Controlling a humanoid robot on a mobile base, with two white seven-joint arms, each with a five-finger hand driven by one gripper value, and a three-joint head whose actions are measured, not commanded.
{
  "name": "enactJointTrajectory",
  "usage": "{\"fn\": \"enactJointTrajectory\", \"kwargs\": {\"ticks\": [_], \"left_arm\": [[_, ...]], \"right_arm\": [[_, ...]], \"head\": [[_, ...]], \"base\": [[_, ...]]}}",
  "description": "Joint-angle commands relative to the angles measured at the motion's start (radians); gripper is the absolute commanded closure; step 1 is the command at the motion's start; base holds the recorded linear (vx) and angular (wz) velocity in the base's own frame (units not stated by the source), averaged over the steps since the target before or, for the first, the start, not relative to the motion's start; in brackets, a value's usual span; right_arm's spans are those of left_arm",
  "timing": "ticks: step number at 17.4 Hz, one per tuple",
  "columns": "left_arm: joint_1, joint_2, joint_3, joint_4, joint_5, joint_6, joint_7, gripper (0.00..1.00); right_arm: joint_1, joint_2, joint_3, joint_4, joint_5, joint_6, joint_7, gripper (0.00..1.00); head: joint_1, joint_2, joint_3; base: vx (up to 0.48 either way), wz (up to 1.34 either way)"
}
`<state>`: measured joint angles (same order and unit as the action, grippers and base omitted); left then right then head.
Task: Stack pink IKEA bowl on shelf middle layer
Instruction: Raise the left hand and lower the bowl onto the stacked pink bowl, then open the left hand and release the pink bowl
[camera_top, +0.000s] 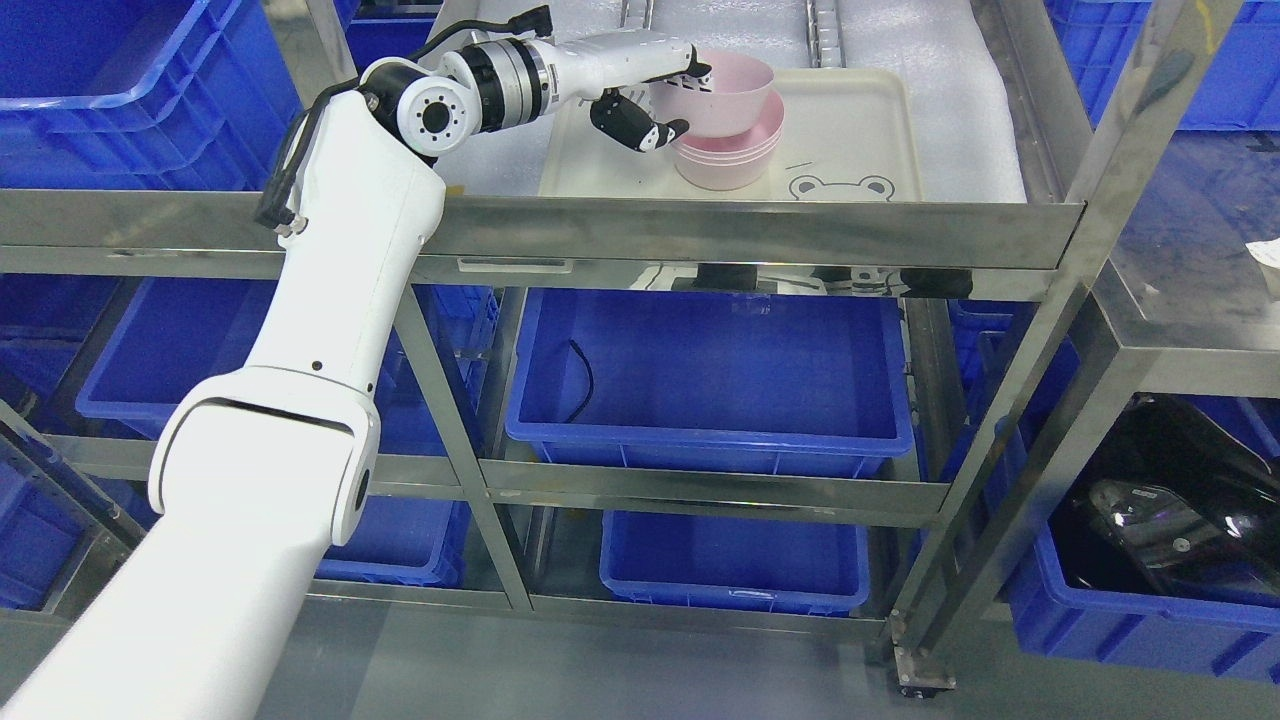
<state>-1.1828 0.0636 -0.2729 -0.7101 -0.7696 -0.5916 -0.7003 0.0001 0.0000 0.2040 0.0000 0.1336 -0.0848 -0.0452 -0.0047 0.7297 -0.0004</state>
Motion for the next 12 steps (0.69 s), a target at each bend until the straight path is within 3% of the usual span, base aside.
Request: {"fn": "enactJointTrajectory", "kwargs": {"ticks": [1, 4, 6, 8, 12], "left_arm": [[-0.041, -0.031, -0.077, 0.074, -0.019, 0.001, 0.008, 0.95], [-0.041, -0.030, -0.078, 0.070, -0.019, 0.000, 0.010, 0.87], [-0.041, -0.027, -0.080, 0.069, -0.019, 0.000, 0.010, 0.74], [-0.049, -0.021, -0.080, 0.067, -0.019, 0.000, 0.008, 0.42], [-0.086, 0.024, -0.072, 0.041, -0.019, 0.001, 0.007, 0.29]], "right_arm": [[0.015, -0.017, 0.000, -0.017, 0.000, 0.000, -0.001, 0.00], [0.015, -0.017, 0.000, -0.017, 0.000, 0.000, -0.001, 0.00], [0.015, -0.017, 0.000, -0.017, 0.000, 0.000, -0.001, 0.00], [0.015, -0.017, 0.000, -0.017, 0.000, 0.000, -0.001, 0.00], [0.015, -0.017, 0.000, -0.017, 0.000, 0.000, -0.001, 0.00]], "head": [[0.0000, 0.000, 0.000], [0.0000, 0.000, 0.000], [0.0000, 0.000, 0.000], [0.0000, 0.000, 0.000], [0.0000, 0.000, 0.000]], "base": [[0.000, 0.00], [0.000, 0.00], [0.000, 0.00], [0.000, 0.00], [0.000, 0.00]]}}
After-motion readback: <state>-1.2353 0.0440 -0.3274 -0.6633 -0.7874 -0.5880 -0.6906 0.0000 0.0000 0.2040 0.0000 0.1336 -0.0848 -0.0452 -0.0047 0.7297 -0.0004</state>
